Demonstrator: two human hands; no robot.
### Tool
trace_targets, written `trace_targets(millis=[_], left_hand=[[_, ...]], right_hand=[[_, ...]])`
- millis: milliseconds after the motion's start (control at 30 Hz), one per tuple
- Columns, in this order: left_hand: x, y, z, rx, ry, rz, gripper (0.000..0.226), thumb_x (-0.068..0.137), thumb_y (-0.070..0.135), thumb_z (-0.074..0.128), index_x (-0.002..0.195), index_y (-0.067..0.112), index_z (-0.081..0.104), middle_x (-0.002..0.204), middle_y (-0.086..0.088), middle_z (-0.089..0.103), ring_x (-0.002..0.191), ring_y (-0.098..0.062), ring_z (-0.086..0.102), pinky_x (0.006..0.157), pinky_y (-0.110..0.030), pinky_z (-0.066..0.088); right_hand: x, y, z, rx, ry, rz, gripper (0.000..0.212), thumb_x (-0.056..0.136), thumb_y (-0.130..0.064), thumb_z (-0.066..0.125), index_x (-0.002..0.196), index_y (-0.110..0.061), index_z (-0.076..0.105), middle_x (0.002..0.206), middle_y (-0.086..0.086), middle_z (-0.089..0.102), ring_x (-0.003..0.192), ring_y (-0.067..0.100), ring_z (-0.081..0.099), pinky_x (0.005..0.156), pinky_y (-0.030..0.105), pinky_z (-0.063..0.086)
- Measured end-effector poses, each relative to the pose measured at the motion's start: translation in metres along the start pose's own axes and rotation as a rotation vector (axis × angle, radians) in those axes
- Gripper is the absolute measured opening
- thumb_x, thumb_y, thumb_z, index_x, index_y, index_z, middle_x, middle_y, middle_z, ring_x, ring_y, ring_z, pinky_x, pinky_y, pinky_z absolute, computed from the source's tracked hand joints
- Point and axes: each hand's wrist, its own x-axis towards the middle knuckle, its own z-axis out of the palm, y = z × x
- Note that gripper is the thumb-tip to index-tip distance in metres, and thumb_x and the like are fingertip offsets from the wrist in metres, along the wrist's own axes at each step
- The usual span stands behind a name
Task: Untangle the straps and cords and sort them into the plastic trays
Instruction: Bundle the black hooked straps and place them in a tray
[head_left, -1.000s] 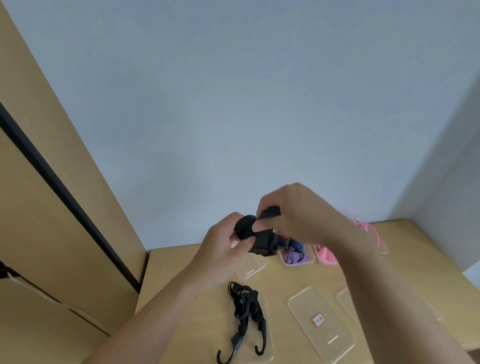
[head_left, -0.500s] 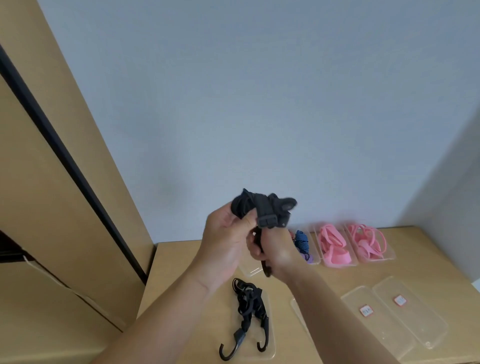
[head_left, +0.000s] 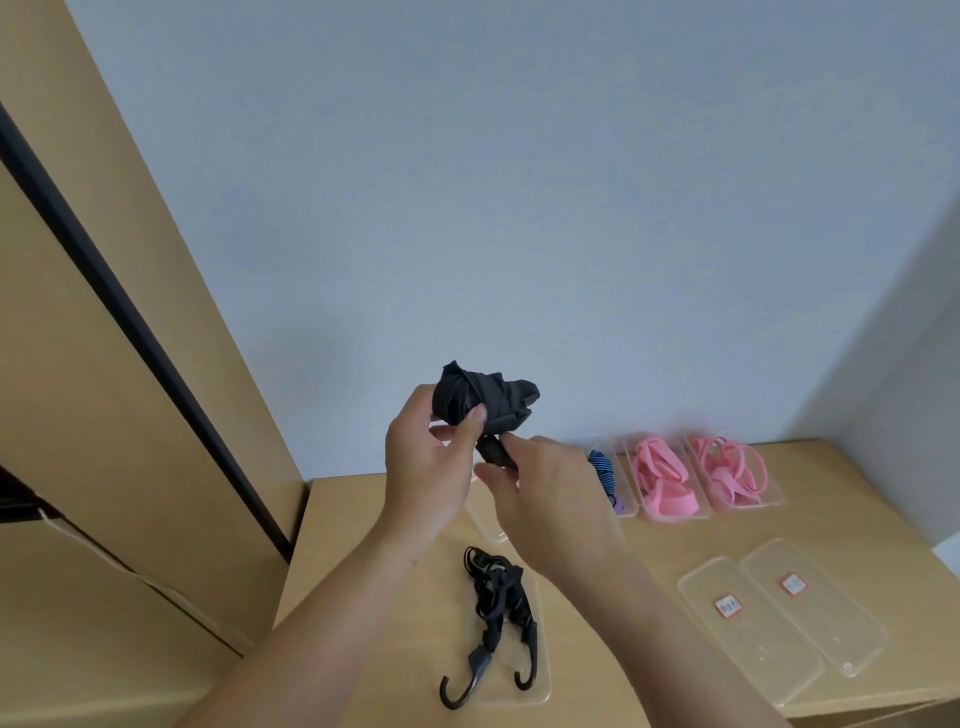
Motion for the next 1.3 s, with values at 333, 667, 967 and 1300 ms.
trace_targets(millis=[333,667,967,1300], left_hand=[[0.009,0.007,-0.009,-0.237,0.109,-0.120,0.013,0.094,0.020,0.065,0.095,0.008,0.068,0.086,-0.006,0.070,0.074,-0.020,0.061,0.071,-0.035,0.054],[0.012,0.011,-0.018,-0.147,-0.047,0.031,0.012,0.088,0.018,0.065,0.096,0.010,0.065,0.087,-0.002,0.069,0.083,-0.019,0.064,0.080,-0.035,0.053],[0.003,0.005,-0.029,0.122,-0.147,0.494,0.018,0.090,0.003,0.065,0.106,0.012,0.067,0.102,0.002,0.066,0.092,-0.025,0.064,0.078,-0.036,0.053],[0.005,0.028,-0.042,0.320,-0.256,0.775,0.039,0.079,-0.019,0.065,0.105,0.010,0.067,0.108,0.007,0.062,0.090,-0.018,0.062,0.076,-0.025,0.051]], right_hand=[[-0.012,0.009,0.010,0.371,-0.055,-0.381,0.026,0.087,-0.031,0.075,0.111,-0.022,0.070,0.086,-0.009,0.067,0.075,0.008,0.063,0.071,0.028,0.054],[0.003,0.009,-0.007,0.410,0.397,-0.476,0.029,0.104,-0.028,0.047,0.093,-0.014,0.070,0.097,-0.006,0.056,0.087,0.017,0.058,0.072,0.023,0.045],[0.024,-0.008,-0.041,0.578,0.140,0.073,0.045,0.105,-0.026,0.044,0.065,-0.005,0.051,0.054,-0.007,0.052,0.052,0.007,0.041,0.054,0.021,0.034],[0.051,-0.014,-0.081,0.421,-0.206,0.021,0.047,0.103,-0.026,0.046,0.076,0.013,0.051,0.072,0.008,0.048,0.064,0.014,0.041,0.061,0.027,0.035]])
